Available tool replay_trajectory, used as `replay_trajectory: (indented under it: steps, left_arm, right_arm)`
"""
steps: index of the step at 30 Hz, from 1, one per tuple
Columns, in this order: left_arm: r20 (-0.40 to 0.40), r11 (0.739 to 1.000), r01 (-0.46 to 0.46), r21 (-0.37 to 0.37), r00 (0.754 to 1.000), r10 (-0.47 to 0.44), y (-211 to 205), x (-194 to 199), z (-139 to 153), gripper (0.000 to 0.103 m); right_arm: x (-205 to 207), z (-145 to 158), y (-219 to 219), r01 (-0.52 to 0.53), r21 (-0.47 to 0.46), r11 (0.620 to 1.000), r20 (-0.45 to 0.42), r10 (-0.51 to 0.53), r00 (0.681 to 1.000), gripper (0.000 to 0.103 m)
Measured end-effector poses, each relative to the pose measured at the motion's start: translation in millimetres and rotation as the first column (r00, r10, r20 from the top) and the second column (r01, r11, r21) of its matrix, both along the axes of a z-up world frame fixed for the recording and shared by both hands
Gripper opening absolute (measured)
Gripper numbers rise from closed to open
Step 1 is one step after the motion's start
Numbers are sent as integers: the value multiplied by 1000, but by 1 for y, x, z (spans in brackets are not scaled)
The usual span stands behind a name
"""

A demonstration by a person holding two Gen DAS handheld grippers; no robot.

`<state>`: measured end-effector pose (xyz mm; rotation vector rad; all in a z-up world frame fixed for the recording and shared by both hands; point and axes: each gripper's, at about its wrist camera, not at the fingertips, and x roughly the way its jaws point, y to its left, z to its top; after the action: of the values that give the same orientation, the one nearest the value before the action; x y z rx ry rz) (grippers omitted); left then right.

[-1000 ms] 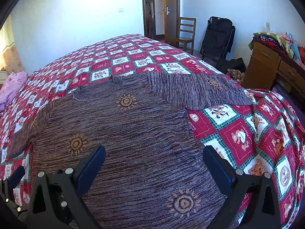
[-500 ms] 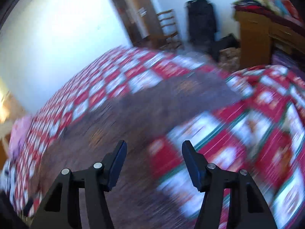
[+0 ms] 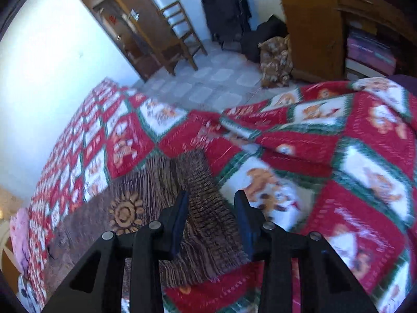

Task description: Fold small clothes

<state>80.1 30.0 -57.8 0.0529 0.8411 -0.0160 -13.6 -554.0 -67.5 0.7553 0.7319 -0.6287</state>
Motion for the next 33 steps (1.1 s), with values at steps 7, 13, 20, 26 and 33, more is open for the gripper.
replay_trajectory:
  steps: [7,13,20,26,33]
  left_arm:
    - [-8,999,-1,-33,1000,1,1,2,-12,103]
    - [45,999,15,-52,999,-13,2,-3,-15,103]
    - [67,996,33,-81,997,-28,3,-6,-16,103]
    - [79,995,43,-89,996,-36,3,-7,-17,103]
    - [93,993,52,-103,995,-42,5,-9,-18,103]
  right_arm:
    - [18,-4,6,-69,-130,989,-79,59,995,20]
    - [12,6,8,-93,-100,991,-24,91,996,7]
    - [20,58,47,-121,-163,979,64,132,989,7]
    - [60,108,150,-308,-214,927,122,339,933,7]
    - [132,92,294,-557,-197,807,141,585,799,7]
